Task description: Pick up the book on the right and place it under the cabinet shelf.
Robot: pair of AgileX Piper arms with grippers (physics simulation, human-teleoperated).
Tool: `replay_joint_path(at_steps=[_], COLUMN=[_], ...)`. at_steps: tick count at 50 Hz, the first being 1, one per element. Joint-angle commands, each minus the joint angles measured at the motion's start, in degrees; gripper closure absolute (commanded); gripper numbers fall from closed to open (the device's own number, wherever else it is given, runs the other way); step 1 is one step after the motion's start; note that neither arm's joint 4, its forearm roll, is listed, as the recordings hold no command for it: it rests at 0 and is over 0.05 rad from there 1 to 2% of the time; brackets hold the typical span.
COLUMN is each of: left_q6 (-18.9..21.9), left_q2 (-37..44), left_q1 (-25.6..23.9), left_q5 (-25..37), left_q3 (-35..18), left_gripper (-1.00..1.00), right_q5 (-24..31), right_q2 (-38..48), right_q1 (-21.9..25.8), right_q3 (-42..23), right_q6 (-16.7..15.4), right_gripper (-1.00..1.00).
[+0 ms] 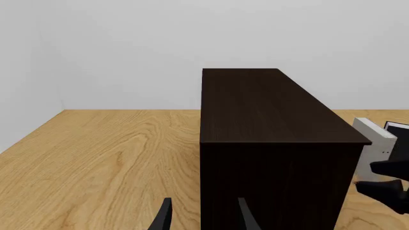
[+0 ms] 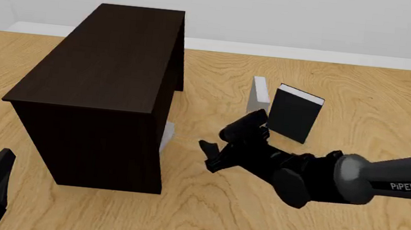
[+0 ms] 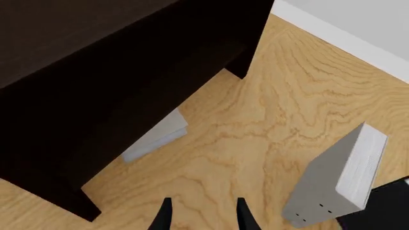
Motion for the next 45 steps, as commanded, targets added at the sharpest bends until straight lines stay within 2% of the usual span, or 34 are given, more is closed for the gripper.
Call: replay_joint_path(at_steps=[1,11,14,16,21,26,32,45], left_q6=[0.0,0.0,0.0,0.0,0.0,0.0,0.0,0.0], left_q2=[0.0,0.0,0.0,0.0,0.0,0.0,0.0,0.0], left_q1=[0.0,0.0,0.0,0.0,0.0,0.0,0.0,0.0], left_q5=[0.0,0.0,0.0,0.0,0.0,0.0,0.0,0.0], left_q3=[0.0,0.0,0.0,0.0,0.0,0.0,0.0,0.0], left_gripper=[-1.00,-1.00,-1.00,-1.00,-1.00,-1.00,-1.00,-1.00], right_q5=[1.1,2.8,3.5,4.3,5.4,6.5,10.1,13.6], right_q2=[-5.7,-11.7,-14.5,-15.4,-17.6,-20.9,-25.7,-30.6], right_q1=[-0.2,-0.3,-0.5,-0.3,0.2,-0.3,-0.4,-0.9], right_q3=[4.2,7.5,8.8,8.8,9.4,10.5,10.3,9.7], right_q6=[-0.6,-1.6,-3.5,-2.8,-3.3,-5.0,-5.6,-7.2], right_gripper=[-1.00,-1.00,-1.00,-1.00,-1.00,-1.00,-1.00,-1.00])
